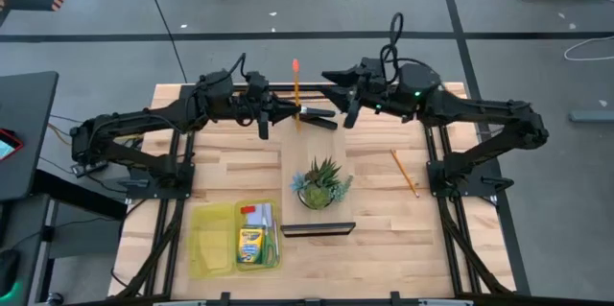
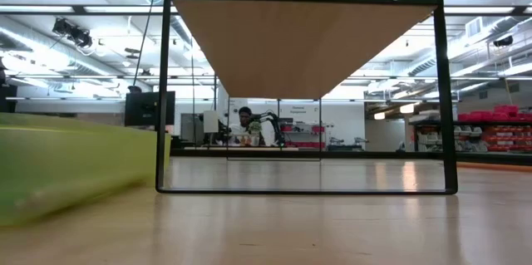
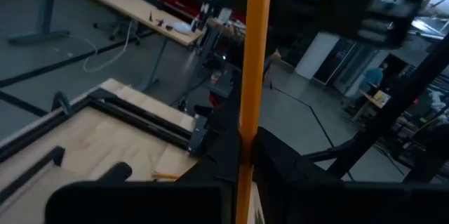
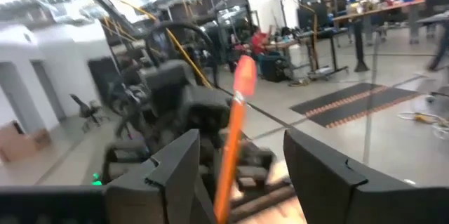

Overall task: Pack school essentials
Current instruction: Put the left yellow pencil into the yellow supply box

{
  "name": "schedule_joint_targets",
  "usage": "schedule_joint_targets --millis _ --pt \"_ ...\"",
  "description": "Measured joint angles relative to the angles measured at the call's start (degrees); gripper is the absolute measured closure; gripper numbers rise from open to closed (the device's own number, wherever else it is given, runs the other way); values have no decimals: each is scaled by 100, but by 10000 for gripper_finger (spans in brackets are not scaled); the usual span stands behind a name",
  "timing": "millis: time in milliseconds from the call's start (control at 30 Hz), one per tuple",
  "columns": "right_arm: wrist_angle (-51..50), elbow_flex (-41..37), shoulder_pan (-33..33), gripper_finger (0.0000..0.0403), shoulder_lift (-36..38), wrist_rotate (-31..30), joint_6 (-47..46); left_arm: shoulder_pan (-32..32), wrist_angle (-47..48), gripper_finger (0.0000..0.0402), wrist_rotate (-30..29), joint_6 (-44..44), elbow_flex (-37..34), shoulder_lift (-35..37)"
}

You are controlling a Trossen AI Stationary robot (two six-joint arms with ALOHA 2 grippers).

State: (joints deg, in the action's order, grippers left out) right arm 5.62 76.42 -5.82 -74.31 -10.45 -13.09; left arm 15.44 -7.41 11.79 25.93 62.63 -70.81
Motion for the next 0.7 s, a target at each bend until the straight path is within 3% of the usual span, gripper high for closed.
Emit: schedule_joint_targets --millis 400,700 --pt "-729 2 -348 189 652 -18 324 90 355 368 8 -294 2 750" --pt "-1000 2 -435 189 706 -18 329 -59 1539 372 6 -17 2 1470"
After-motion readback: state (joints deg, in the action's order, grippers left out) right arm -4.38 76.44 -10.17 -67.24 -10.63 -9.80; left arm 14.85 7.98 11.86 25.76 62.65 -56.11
